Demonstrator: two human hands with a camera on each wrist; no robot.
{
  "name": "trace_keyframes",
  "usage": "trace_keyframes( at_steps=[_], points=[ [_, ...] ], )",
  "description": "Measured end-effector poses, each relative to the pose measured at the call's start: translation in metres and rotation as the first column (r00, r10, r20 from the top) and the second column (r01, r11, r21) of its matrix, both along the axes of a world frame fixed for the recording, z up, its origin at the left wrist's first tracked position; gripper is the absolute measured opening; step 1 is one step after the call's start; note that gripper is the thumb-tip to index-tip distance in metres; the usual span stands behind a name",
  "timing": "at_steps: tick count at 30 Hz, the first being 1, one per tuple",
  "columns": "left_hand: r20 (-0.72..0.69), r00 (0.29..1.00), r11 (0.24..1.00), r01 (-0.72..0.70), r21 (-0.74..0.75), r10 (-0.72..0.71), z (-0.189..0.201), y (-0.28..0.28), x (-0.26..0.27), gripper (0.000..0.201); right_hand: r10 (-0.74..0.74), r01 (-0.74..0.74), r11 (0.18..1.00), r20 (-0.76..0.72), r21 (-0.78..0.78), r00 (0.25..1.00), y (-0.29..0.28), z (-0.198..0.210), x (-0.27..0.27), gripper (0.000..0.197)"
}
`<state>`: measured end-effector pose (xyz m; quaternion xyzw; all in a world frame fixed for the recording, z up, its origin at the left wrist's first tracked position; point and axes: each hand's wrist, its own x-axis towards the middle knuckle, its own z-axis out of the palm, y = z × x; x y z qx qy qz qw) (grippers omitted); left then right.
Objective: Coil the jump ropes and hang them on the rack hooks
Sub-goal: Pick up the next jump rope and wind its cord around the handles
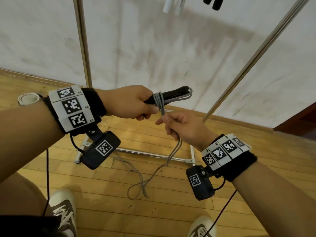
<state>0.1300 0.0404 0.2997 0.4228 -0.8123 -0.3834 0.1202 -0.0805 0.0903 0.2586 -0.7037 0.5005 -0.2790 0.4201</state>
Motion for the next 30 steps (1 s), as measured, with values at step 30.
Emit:
trace_keyframes(
  at_steps=[30],
  points=[
    [0.536,0.761,0.926,0.356,0.125,-0.365,-0.014,0.032,-0.022,0.022,0.010,0.015,0.989,-0.167,0.149,0.986,-0.007,0.015,-0.013,0.037]
  ],
)
